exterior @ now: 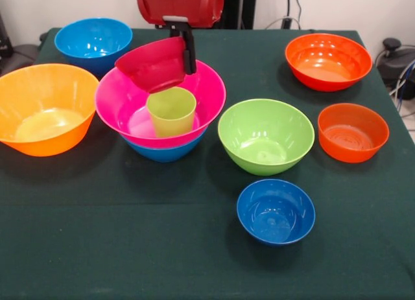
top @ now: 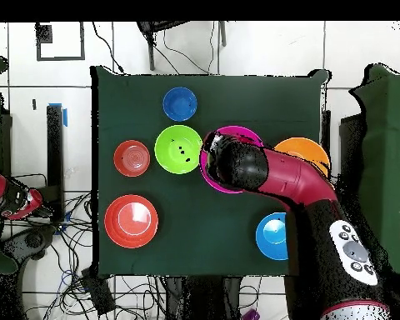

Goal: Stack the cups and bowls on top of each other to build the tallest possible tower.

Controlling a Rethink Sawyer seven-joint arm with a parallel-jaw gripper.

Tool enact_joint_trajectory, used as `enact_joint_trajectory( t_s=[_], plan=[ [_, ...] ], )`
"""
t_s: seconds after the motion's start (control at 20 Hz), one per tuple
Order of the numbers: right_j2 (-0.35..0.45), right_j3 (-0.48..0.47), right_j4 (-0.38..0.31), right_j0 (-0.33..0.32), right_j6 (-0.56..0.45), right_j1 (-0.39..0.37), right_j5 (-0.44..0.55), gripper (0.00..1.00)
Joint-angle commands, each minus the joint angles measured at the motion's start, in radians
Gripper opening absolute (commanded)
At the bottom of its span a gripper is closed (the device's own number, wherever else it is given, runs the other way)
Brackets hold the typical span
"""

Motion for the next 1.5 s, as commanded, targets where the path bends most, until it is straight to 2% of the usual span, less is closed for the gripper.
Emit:
enact_joint_trajectory(
  t_s=[0.05,0.1,0.15,0.45,0.65,0.95,1.2,1.3,1.5],
  plan=[
    [0.071,0.032,0.001,0.005,0.035,0.065,0.024,0.00],
    [0.071,0.031,0.001,0.005,0.034,0.065,0.029,0.00],
    [0.071,0.029,0.002,0.005,0.033,0.066,0.035,1.00],
    [0.119,0.061,0.013,-0.030,0.018,0.068,0.013,1.00],
    [0.122,0.060,0.010,-0.032,0.021,0.067,0.019,1.00],
    [0.023,0.014,-0.034,0.039,0.064,0.035,0.053,1.00],
    [-0.034,-0.030,-0.047,0.072,0.067,0.010,0.114,1.00],
    [-0.072,-0.045,-0.054,0.100,0.077,-0.025,0.155,1.00],
    [-0.093,-0.056,-0.026,0.132,0.086,-0.111,0.248,1.00]
  ],
)
